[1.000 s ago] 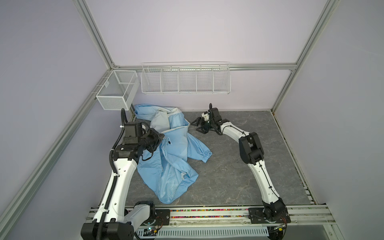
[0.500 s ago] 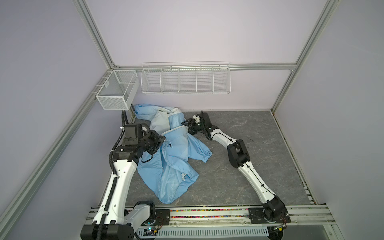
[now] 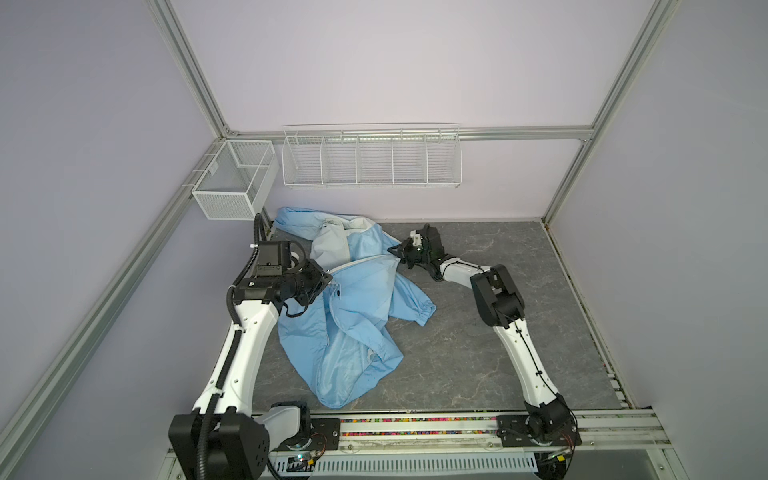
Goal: Zip up the jacket
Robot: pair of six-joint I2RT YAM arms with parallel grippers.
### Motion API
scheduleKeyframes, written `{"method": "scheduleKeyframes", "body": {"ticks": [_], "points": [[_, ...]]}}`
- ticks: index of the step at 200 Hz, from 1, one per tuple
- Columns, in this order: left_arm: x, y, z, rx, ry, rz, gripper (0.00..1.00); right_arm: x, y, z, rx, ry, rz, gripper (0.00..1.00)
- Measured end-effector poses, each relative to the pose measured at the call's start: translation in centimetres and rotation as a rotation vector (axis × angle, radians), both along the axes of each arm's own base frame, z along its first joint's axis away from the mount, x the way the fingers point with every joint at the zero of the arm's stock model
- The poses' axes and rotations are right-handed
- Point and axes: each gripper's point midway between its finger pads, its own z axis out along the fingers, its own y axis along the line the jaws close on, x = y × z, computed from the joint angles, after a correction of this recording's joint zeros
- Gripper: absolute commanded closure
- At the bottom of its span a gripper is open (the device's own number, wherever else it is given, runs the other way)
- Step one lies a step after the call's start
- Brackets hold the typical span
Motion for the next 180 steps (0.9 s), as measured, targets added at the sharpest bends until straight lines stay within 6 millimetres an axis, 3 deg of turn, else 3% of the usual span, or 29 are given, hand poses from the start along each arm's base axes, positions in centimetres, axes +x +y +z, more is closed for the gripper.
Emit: {"method": "scheduleKeyframes", "body": {"ticks": [27,49,89,128,145,165,173,180], "points": [[2.9,-0.9,0.1,0.047,-0.007,-0.06,1.0,-0.5,-7.0,2.9,-0.026,-0.031,-0.088,0.92],[6.0,-3.9,1.1,0.087,-0.043,-0.164,1.0,-1.9,-12.9,4.8,-0.057,-0.053,-0.164,0.93],[10.9,-13.6,2.4,0.135,-0.132,-0.385,1.0,-5.3,-25.2,6.5,-0.168,-0.045,-0.351,0.92],[12.0,-22.9,2.1,0.134,-0.187,-0.558,1.0,-11.7,-35.9,9.0,-0.325,-0.004,-0.562,0.93],[11.7,-25.1,1.6,0.128,-0.186,-0.597,1.0,-14.1,-38.1,10.8,-0.397,-0.018,-0.611,0.93],[11.2,-25.2,1.2,0.136,-0.167,-0.612,1.0,-15.3,-38.2,11.0,-0.448,-0.009,-0.578,0.92],[11.1,-25.0,1.2,0.143,-0.165,-0.618,1.0,-15.5,-37.8,10.2,-0.46,0.02,-0.544,0.86],[10.9,-24.8,1.2,0.15,-0.163,-0.621,1.0,-15.6,-37.6,9.3,-0.47,0.053,-0.514,0.75]]}}
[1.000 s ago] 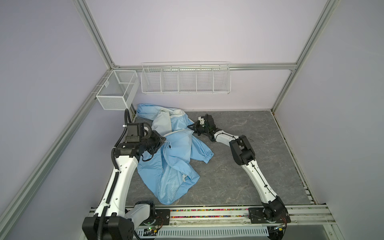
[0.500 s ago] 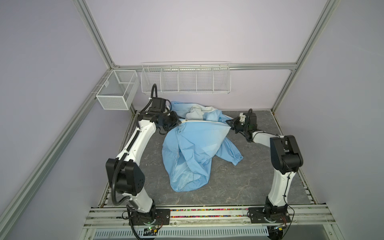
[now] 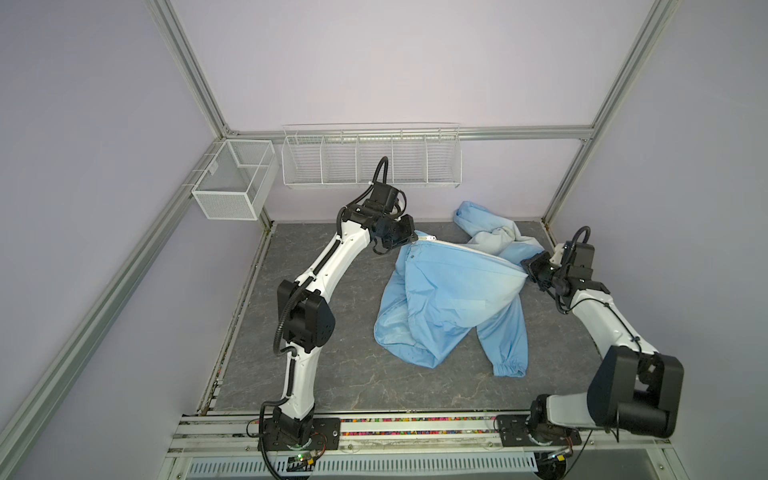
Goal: Zip up the jacket
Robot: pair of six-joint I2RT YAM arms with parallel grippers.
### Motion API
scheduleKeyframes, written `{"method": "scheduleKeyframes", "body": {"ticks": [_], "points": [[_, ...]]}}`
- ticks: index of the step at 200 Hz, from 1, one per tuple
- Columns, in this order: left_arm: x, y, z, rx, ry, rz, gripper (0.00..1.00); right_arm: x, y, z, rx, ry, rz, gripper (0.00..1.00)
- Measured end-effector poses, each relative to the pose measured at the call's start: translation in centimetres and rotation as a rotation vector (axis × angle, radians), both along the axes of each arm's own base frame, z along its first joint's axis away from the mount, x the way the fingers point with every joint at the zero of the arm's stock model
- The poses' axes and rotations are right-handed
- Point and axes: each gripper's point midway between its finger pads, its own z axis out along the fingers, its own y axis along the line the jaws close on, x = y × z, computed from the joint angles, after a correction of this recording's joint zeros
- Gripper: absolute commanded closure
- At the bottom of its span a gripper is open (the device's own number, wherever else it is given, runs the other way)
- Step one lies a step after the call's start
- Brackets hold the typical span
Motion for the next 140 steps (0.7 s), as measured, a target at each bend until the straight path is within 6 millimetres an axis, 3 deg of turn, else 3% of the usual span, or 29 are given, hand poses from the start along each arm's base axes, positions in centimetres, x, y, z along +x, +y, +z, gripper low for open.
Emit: {"method": "scheduleKeyframes", "body": {"ticks": [18,27,37,52,77,110,125,140], "points": [[-0.3,1.5,-0.2,0.029,-0.003,0.014,1.0,-0.8,0.2,-2.5,-0.01,0.105,0.04,0.42],[-0.9,2.7,-0.4,0.039,0.009,0.026,1.0,-1.6,0.3,-3.4,-0.016,0.152,0.053,0.31],[-1.6,4.0,-0.6,0.047,0.02,0.04,1.0,-2.5,0.4,-3.7,-0.036,0.192,0.076,0.26],[-3.2,5.9,-0.7,0.048,0.04,0.055,1.0,-3.0,0.4,-3.1,-0.058,0.205,0.096,0.24],[-6.2,7.6,-1.3,0.012,0.08,0.046,1.0,-3.2,1.4,0.0,-0.116,0.17,0.159,0.25],[-9.4,7.8,-3.9,-0.093,0.195,0.006,1.0,-2.1,6.3,4.1,-0.209,0.128,0.343,0.27],[-10.4,8.2,-5.7,-0.122,0.262,0.005,1.0,-1.7,8.4,3.8,-0.241,0.163,0.41,0.25],[-11.4,8.8,-7.3,-0.126,0.32,0.012,1.0,-2.1,9.4,1.9,-0.251,0.254,0.448,0.23]]}}
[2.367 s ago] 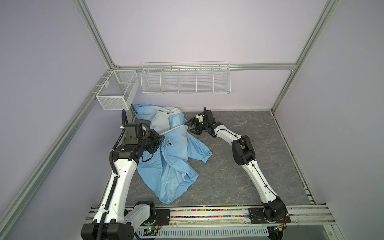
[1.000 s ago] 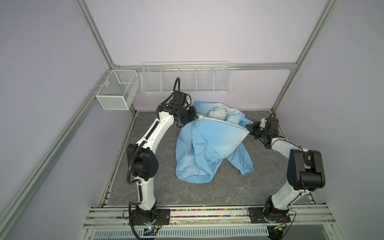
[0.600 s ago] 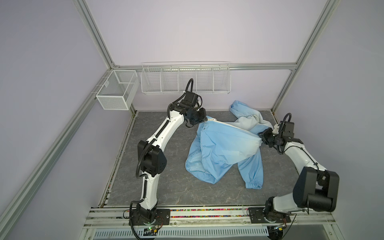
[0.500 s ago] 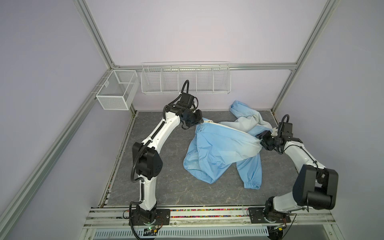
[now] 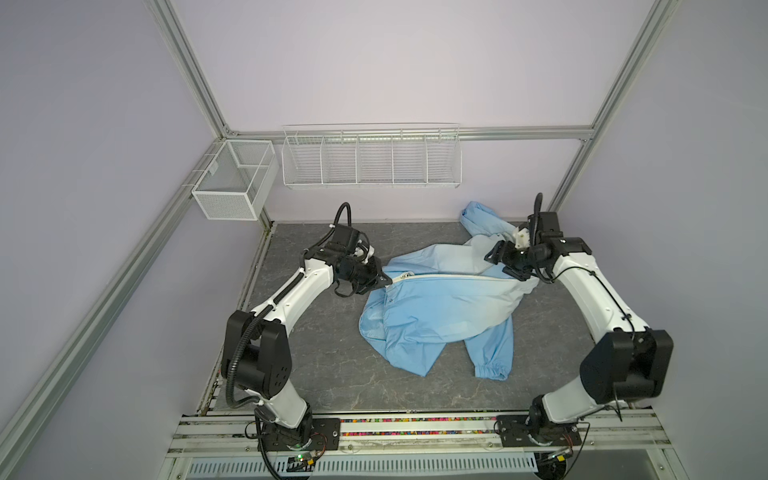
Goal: Zip up the jacket
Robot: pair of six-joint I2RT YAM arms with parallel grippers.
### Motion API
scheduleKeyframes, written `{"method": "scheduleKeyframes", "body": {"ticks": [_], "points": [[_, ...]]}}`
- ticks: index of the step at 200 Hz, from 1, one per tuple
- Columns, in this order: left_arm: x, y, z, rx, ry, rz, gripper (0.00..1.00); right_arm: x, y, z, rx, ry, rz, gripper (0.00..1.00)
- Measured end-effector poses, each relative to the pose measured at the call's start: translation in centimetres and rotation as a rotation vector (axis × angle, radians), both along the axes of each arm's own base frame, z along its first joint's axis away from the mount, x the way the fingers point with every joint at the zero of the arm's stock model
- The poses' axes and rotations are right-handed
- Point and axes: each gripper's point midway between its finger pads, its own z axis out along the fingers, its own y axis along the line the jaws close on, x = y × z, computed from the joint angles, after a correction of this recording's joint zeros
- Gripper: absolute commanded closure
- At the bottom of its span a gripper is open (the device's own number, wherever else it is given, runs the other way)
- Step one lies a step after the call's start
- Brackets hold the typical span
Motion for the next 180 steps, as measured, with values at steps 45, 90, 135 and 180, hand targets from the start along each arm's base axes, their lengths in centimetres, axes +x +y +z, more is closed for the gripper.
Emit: {"method": "scheduleKeyframes", "body": {"ticks": [45,90,135,180], "points": [[-3.7,1.6,-1.7,0.025,0.057,0.0,1.0,-0.6,-2.3,-3.1,-0.037,0.142,-0.062,0.19],[-4.2,6.1,-2.2,0.136,0.054,0.108,1.0,3.1,-6.9,-0.1,-0.013,0.082,-0.177,0.24],[-2.5,13.0,-1.1,0.253,-0.009,0.323,1.0,3.6,-9.8,0.2,-0.029,0.071,-0.254,0.29],[-2.1,13.5,-1.5,0.268,-0.007,0.349,1.0,3.6,-12.5,-4.2,0.025,0.167,-0.341,0.38]]}}
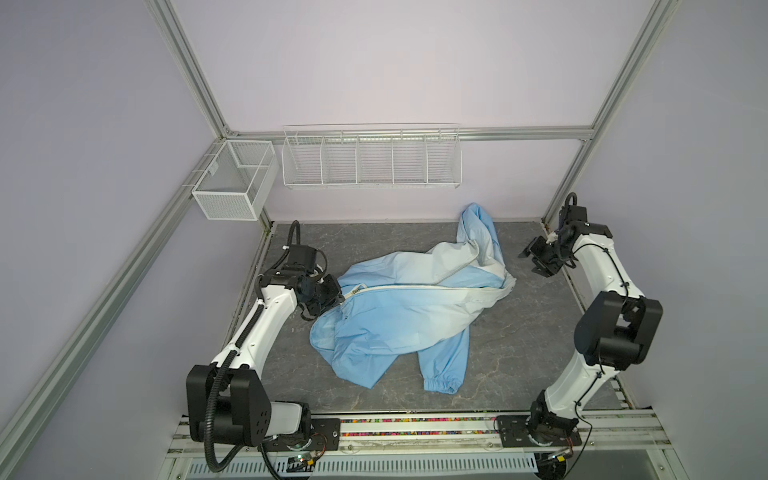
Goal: Zip up the jacket
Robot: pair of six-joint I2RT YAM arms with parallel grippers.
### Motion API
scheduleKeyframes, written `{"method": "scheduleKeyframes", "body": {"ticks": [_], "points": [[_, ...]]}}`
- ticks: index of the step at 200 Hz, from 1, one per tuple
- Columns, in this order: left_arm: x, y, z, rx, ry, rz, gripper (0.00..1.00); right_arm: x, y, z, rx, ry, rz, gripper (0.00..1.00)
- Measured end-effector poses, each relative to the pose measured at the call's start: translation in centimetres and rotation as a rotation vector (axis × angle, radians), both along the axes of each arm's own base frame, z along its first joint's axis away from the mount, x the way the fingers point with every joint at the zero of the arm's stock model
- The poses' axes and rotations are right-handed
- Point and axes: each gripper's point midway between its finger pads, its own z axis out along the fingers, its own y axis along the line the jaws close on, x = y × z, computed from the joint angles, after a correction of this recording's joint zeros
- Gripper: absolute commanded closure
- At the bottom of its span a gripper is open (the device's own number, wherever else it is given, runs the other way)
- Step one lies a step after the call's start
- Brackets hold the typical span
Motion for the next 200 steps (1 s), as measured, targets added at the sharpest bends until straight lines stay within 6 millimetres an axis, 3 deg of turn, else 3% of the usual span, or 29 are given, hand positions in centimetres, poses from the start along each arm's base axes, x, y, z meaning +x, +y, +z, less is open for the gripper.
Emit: {"method": "scheduleKeyframes", "body": {"ticks": [22,38,89,122,138,154,200], "points": [[-0.1,0.0,-0.2,-0.002,0.008,0.009,1.0,-1.6,-0.6,-4.3,0.05,0.096,-0.038,0.37],[-0.1,0.1,-0.3,-0.002,0.013,0.014,1.0,-2.1,-0.2,-6.1,0.08,0.136,-0.04,0.37],[-0.2,0.1,-0.5,-0.007,0.023,0.031,1.0,-0.5,1.1,-6.4,0.126,0.084,-0.025,0.39],[-0.2,0.1,-0.6,-0.009,0.025,0.032,1.0,0.4,1.8,-7.9,0.152,0.088,-0.017,0.55],[-0.2,0.0,-0.5,-0.013,0.026,0.03,1.0,0.6,2.1,-9.1,0.165,0.106,-0.02,0.7],[-0.2,-0.1,-0.5,-0.016,0.026,0.028,1.0,0.6,2.3,-9.5,0.175,0.113,-0.023,0.92],[-0.3,0.0,-0.7,-0.014,0.034,0.028,1.0,0.8,1.3,-7.8,0.161,0.098,-0.043,0.93]]}}
